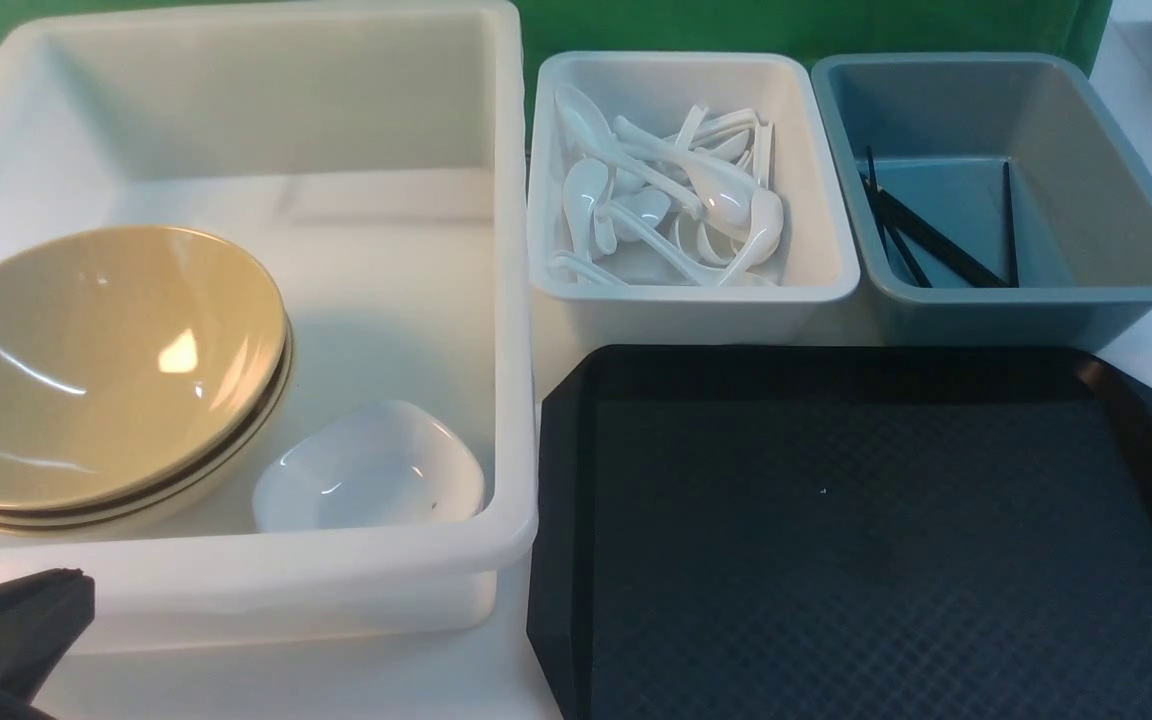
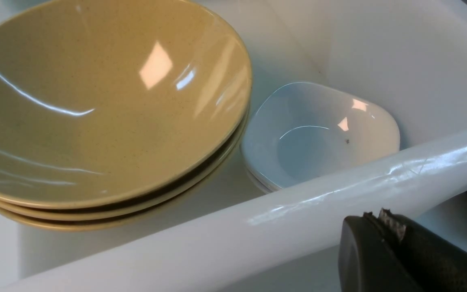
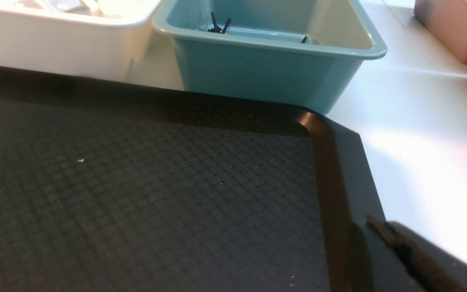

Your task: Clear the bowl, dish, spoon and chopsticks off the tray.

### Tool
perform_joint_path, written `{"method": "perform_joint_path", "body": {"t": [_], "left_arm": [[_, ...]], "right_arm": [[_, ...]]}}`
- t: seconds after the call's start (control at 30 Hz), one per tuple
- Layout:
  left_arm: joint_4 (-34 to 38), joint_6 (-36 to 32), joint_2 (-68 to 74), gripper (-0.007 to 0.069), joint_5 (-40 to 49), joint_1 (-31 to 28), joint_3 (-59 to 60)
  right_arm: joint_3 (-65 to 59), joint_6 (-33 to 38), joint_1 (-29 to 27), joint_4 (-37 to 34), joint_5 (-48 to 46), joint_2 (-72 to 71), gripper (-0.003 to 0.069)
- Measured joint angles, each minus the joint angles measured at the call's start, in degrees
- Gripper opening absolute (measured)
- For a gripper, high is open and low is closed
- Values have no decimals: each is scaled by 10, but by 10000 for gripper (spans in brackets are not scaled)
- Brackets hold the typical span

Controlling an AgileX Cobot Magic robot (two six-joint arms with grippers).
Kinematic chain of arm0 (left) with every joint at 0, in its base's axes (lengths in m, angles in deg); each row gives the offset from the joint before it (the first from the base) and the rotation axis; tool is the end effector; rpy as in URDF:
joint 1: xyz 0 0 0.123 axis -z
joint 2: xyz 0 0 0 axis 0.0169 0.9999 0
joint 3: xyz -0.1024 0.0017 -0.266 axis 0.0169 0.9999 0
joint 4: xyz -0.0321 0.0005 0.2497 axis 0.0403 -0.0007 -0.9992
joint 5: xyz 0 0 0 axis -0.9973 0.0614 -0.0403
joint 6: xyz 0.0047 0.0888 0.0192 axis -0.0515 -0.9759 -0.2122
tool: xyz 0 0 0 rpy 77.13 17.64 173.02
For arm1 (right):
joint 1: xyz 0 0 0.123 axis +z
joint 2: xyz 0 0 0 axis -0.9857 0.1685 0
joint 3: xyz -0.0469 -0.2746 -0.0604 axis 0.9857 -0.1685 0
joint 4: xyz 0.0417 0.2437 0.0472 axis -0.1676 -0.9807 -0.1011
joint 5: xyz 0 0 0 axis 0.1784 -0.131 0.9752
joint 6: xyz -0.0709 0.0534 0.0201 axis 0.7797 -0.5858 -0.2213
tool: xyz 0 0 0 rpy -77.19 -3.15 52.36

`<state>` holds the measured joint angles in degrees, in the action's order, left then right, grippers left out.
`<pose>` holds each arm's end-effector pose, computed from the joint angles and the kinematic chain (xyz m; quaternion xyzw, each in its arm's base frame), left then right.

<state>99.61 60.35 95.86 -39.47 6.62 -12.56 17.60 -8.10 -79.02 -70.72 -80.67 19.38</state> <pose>0.0669 -0.0210 0.2696 0.1225 0.8505 -0.0707 0.5067 0.0539 -0.0028 0.1754 -0.0144 0.7893 -0.0249 0.6133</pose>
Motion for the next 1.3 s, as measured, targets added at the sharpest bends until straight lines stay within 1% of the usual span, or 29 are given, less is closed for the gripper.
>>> {"method": "perform_joint_path", "body": {"t": [0.5,0.6,0.73,0.77,0.8,0.87,0.93,0.97,1.03,1.17,1.3], "left_arm": [[2,0,-2,-8,-3,0,3],[0,0,-22,-8,-15,-1,24],[-30,1,-75,-8,-48,-12,49],[-39,7,-112,-8,-76,-22,60],[-42,10,-116,-8,-80,-24,62],[-62,34,-159,-8,-129,-43,80],[-86,68,-189,-8,-179,-68,101],[-91,75,-191,-8,-184,-73,107],[-114,119,-199,-8,-241,-105,145],[-122,158,-199,-8,-271,-127,206],[-122,163,-199,-8,-265,-123,245]], "right_arm": [[0,0,0,0,0,0,68],[0,0,0,0,0,0,69],[0,0,0,0,0,0,75],[0,0,0,0,0,0,77],[0,0,0,0,0,0,77],[0,0,0,0,0,0,78],[0,0,0,0,0,0,78],[0,0,0,0,0,0,78],[0,0,0,0,0,0,78],[0,0,0,0,0,0,78],[0,0,0,0,0,0,78]]}}
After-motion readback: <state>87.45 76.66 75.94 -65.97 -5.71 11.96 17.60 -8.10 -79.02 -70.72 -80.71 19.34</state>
